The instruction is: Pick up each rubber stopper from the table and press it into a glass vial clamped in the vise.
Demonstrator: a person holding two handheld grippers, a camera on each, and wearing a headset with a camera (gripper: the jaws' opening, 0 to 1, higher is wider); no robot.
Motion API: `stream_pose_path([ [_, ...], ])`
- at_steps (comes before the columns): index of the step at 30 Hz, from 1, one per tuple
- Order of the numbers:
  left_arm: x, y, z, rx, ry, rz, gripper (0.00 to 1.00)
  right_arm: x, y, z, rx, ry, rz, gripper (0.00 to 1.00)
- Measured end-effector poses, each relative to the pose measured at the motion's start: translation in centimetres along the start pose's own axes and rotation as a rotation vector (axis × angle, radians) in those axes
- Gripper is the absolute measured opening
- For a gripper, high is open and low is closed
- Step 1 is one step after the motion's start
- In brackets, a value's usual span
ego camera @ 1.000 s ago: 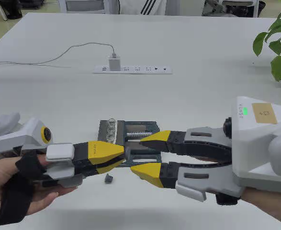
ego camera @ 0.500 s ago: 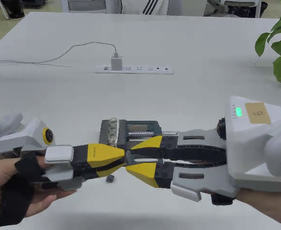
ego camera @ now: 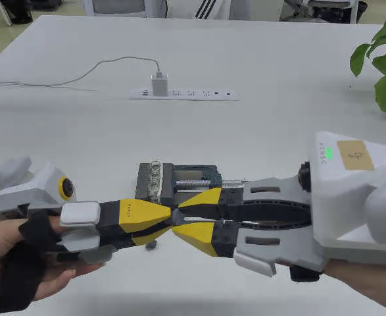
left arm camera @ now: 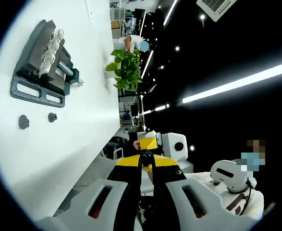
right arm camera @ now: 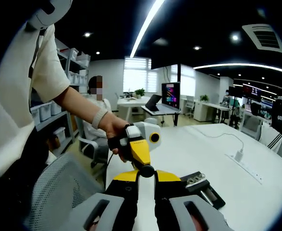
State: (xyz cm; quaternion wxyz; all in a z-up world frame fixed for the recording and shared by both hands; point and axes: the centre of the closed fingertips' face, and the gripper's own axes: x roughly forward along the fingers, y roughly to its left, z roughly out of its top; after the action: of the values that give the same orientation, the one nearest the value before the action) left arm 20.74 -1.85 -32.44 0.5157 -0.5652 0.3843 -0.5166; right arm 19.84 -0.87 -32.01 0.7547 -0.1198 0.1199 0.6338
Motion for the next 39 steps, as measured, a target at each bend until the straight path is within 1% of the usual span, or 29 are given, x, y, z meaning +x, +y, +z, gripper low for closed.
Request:
stream_pose_path([
  [3, 0.0, -0.2, -0.1, -0.001, 0.01, -0.013, 0.04, -0.1, 0.2, 0.3, 0.024, -0.013, 0.018, 0.07],
  [6, 0.1, -0.5, -0.5, -0.003, 0.024, -0.022, 0.04, -0.2, 0.4, 0.5, 0.044, -0.023, 0.036, 0.07],
  [8, 0.2, -0.6, -0.7, -0.004, 0.027, -0.021, 0.04, -0.3, 0.5, 0.4, 0.056, -0.023, 0.042, 0.07],
  [12, 0.2, -0.9, -1.0, -0.004, 0.037, -0.034, 0.04, -0.4, 0.7, 0.7, 0.096, -0.043, 0.063, 0.06],
  [17, 0.3, -1.1, -1.1, -0.002, 0.034, -0.041, 0.04, -0.5, 0.6, 0.8, 0.134, -0.054, 0.063, 0.06],
  [21, 0.4, -1.2, -1.0, -0.002, 0.025, -0.045, 0.04, -0.5, 0.5, 0.9, 0.143, -0.062, 0.053, 0.06],
  [23, 0.4, -1.2, -1.1, 0.015, 0.025, -0.044, 0.05, -0.5, 0.6, 0.8, 0.146, -0.064, 0.053, 0.06],
  [29, 0.2, -0.9, -1.2, 0.042, 0.032, -0.03, 0.05, -0.4, 0.8, 0.5, 0.152, -0.054, 0.056, 0.05],
  [31, 0.2, -0.9, -1.3, 0.071, 0.029, -0.027, 0.05, -0.4, 0.9, 0.4, 0.151, -0.053, 0.057, 0.05],
  [33, 0.1, -0.8, -1.2, 0.085, 0.027, -0.023, 0.05, -0.3, 0.9, 0.3, 0.149, -0.052, 0.057, 0.05],
  [37, 0.0, -0.7, -1.1, 0.14, 0.022, -0.018, 0.05, -0.3, 0.9, 0.2, 0.155, -0.048, 0.059, 0.05],
  [38, 0.0, -0.8, -1.0, 0.172, 0.017, -0.017, 0.05, -0.2, 0.9, 0.2, 0.16, -0.048, 0.058, 0.05],
  [39, 0.0, -0.7, -0.9, 0.189, 0.014, -0.014, 0.05, -0.2, 0.9, 0.2, 0.163, -0.048, 0.058, 0.05],
])
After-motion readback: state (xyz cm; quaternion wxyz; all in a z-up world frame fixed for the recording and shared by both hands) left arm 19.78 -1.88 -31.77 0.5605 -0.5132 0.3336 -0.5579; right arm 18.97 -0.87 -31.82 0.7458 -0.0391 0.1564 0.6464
